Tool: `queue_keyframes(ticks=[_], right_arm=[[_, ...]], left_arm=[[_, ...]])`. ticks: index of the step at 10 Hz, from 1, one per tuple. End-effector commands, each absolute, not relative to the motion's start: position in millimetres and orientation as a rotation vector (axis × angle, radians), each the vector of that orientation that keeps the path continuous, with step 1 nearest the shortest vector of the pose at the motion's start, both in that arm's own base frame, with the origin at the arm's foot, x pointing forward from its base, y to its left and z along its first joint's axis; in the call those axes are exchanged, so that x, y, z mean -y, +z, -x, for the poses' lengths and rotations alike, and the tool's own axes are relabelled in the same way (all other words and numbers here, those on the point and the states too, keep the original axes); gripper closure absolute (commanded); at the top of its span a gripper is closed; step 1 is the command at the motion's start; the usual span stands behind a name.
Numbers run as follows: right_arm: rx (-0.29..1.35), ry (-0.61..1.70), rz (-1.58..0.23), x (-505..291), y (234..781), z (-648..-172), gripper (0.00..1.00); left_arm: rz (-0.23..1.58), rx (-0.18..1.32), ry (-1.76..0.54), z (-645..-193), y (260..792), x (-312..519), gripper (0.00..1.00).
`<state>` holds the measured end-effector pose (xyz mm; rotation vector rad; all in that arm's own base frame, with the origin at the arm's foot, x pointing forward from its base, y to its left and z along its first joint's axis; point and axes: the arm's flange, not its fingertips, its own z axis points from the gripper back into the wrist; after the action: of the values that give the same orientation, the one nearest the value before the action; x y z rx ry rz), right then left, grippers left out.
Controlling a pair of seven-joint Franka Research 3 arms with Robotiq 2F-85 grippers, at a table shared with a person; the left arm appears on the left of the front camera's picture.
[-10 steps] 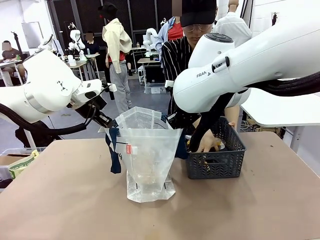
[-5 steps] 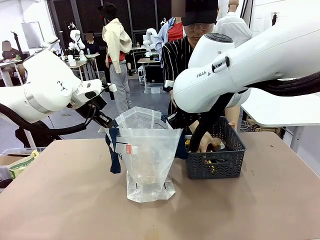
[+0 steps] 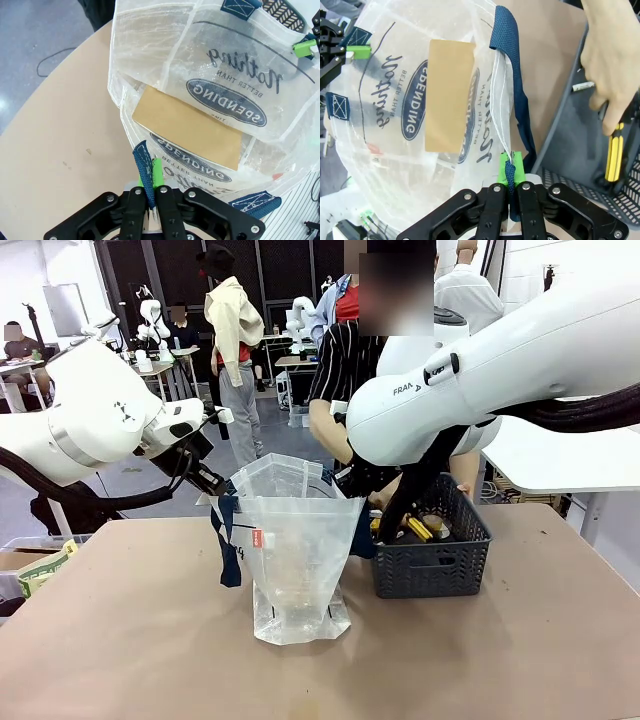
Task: Transfer purchased items from the store into the shopping bag.
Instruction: Move the Reusable shopping bag to the right side of the table.
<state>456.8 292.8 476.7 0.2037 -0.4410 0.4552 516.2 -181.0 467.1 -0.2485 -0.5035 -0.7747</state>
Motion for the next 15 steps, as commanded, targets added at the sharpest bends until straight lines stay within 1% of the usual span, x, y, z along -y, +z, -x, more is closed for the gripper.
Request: queue_keyframes(ticks=[1, 15], right_arm=[[0.435, 0.446, -0.208, -289.9, 474.7, -452.3, 1.0], [0.435, 0.446, -0.208, -289.9, 474.7, -452.3, 1.0]], left_arm=[[0.242, 0.506, -0.773, -515.6, 469.8, 179.2, 1.0], [0.242, 0.506, -0.773, -515.6, 469.8, 179.2, 1.0]])
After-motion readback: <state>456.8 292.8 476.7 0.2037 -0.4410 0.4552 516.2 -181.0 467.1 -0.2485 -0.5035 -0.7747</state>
